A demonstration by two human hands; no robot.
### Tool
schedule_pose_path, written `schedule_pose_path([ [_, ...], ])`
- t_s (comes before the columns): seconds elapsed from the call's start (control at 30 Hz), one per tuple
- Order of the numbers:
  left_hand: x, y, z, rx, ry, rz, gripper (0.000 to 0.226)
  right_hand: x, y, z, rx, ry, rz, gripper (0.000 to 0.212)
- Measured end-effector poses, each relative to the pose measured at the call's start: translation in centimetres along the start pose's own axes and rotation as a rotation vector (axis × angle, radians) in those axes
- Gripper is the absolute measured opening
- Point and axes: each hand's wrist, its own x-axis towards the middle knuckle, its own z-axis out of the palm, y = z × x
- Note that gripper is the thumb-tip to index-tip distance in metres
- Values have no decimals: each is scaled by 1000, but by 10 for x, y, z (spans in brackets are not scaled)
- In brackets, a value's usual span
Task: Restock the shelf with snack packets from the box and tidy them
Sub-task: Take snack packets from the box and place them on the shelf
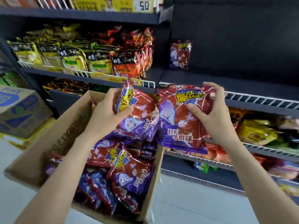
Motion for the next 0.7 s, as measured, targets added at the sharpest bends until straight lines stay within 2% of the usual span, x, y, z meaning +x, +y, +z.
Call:
schedule_pose_path([
  [0.1, 13, 42, 45, 31, 66, 79, 53, 3, 11, -62, 3, -48, 42, 45],
  [0.27, 53, 83, 94, 464, 267, 296, 48, 24, 29, -134, 40, -90, 48, 38],
  [0.4, 97, 106, 112, 642, 376, 517, 46, 60, 43, -160, 45, -39, -23, 44],
  [0.5, 140, 108, 124, 712, 398, 609, 46, 101, 56, -164, 56, 13, -49, 41],
  [0.7, 250, 83, 160, 774, 312, 606, 52, 198, 87, -159, 38, 69, -61, 33],
])
